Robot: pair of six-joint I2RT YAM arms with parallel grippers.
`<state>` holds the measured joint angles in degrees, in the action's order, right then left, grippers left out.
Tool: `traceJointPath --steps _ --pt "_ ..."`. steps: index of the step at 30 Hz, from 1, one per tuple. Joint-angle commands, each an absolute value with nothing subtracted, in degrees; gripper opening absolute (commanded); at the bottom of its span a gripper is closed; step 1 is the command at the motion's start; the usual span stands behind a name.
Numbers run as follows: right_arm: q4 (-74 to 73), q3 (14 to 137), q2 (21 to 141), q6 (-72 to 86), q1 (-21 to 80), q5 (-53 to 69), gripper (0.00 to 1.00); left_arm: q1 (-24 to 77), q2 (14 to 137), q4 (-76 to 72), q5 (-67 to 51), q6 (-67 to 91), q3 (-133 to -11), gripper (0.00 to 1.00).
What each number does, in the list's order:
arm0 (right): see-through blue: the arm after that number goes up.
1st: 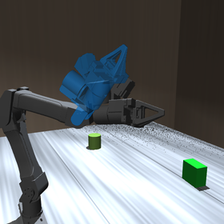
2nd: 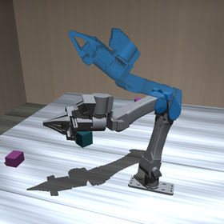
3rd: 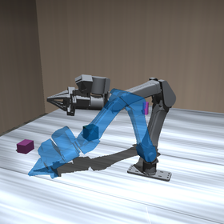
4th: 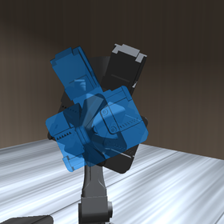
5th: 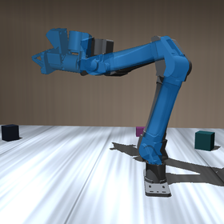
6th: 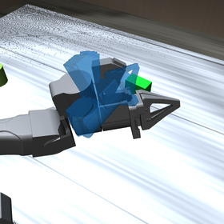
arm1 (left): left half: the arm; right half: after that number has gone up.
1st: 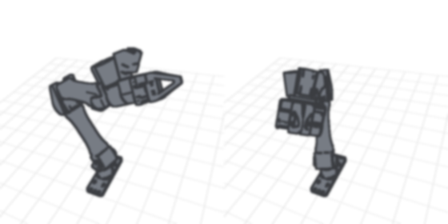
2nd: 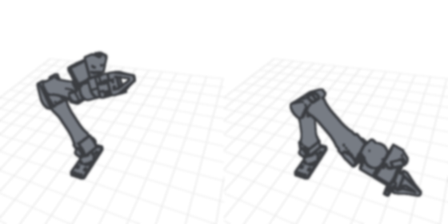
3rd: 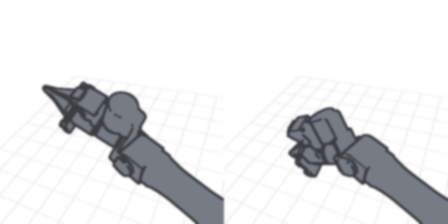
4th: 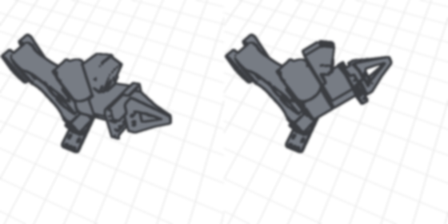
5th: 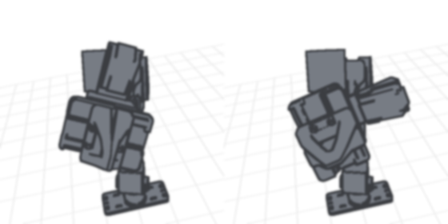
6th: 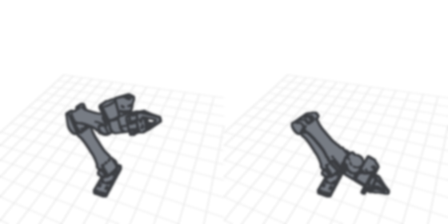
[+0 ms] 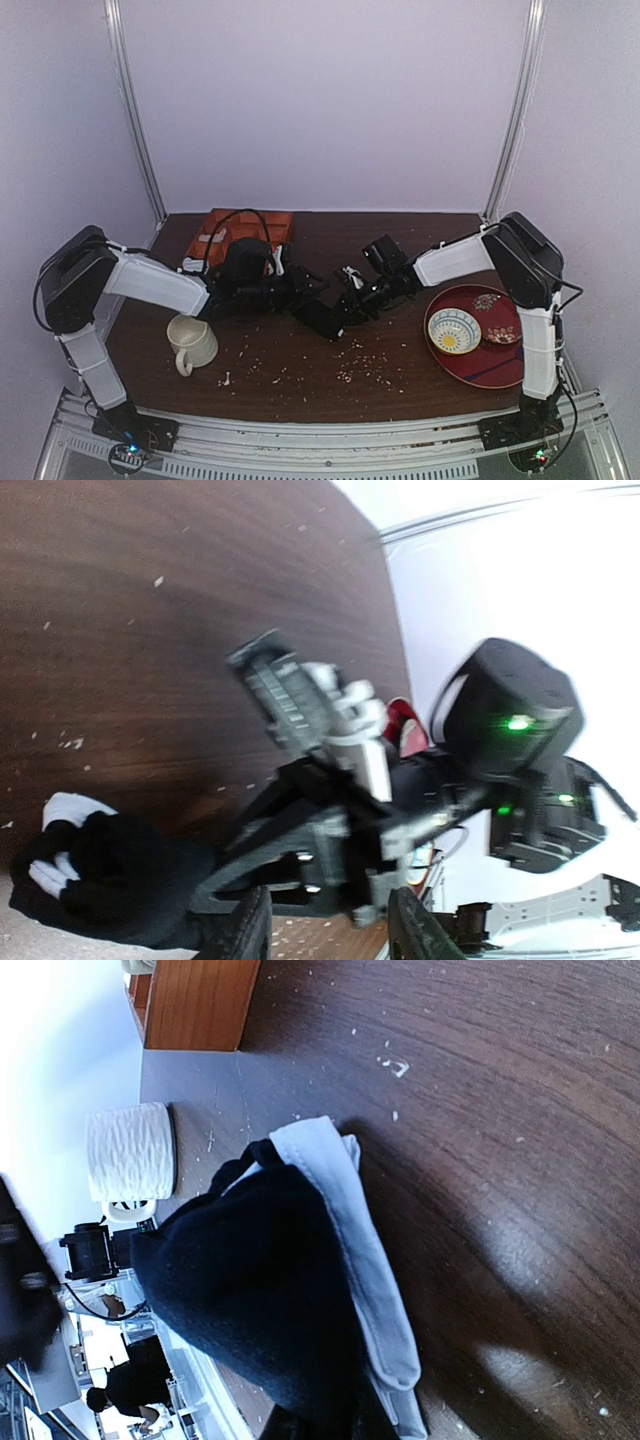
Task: Roll the underwear
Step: Roll the underwear at the center of the board.
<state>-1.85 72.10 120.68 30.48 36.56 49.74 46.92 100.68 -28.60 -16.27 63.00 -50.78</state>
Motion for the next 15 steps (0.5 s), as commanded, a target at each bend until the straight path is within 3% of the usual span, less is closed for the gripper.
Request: traceJointPath --steps 1,15 --pt "-10.68 70.03 122.32 29.33 37.69 43.62 0.00 46.67 103.62 -28.77 -15.98 63.26 -48.70 0.53" --pt "-11.42 70.28 122.26 28.33 38.28 43.65 0.01 46.46 105.40 -22.16 -12.06 64.95 -48.14 0.50"
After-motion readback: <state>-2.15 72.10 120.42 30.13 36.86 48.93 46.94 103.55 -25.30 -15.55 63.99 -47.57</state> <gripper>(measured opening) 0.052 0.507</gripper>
